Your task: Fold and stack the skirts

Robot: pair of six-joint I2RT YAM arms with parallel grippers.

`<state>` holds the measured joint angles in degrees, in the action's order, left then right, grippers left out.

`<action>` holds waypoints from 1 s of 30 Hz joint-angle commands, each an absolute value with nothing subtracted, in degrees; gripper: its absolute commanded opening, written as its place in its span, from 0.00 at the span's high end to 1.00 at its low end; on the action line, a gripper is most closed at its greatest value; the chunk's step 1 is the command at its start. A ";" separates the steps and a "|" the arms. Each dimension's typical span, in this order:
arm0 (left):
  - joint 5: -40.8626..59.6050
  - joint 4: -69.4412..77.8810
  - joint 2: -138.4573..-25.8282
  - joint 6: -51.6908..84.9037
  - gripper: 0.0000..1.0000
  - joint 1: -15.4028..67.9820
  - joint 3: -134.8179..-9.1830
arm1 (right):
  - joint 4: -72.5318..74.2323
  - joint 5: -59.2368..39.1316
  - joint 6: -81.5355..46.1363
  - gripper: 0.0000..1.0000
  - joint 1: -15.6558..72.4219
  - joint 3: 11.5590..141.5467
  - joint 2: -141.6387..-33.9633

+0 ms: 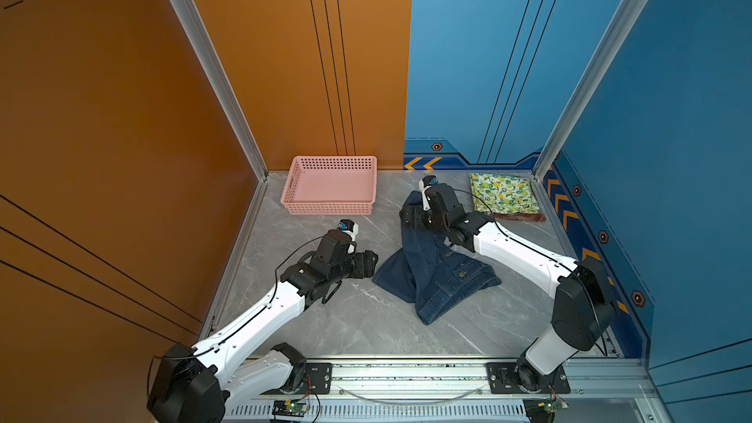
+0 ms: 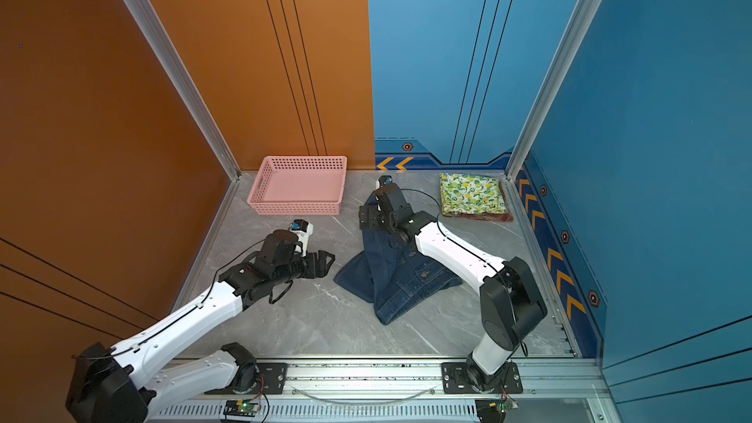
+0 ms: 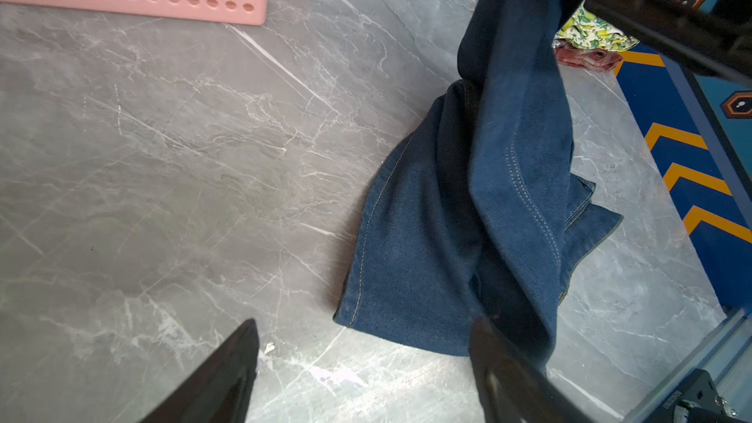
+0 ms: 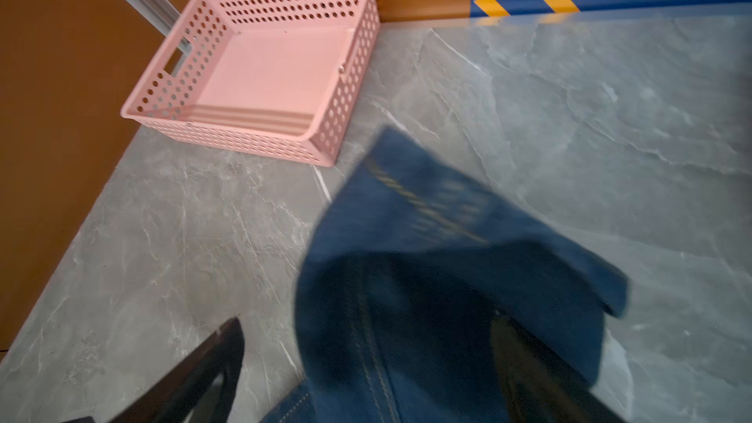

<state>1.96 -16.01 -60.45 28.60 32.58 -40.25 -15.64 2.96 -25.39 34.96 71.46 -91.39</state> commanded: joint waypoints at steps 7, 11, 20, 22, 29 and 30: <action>-0.87 -14.86 -62.15 30.79 0.18 44.58 -38.92 | -22.46 3.07 -30.78 0.03 25.25 56.07 -74.60; -3.30 -14.78 -64.85 33.09 0.17 51.27 -40.36 | -22.86 4.48 -33.57 0.03 23.67 54.58 -72.90; -10.31 -14.85 -77.44 46.34 0.16 65.14 -47.60 | -24.07 2.80 -36.74 0.04 17.18 46.47 -62.78; -10.95 -15.06 -81.37 49.21 0.16 67.45 -50.18 | -24.19 1.97 -36.96 0.04 16.08 44.26 -60.73; -12.36 -18.90 -92.77 57.01 0.18 69.73 -57.66 | -24.19 -0.64 -37.25 0.04 14.17 37.72 -54.19; -12.99 -19.55 -94.15 57.68 0.19 69.69 -58.53 | -24.17 -1.00 -37.22 0.04 13.99 37.05 -53.55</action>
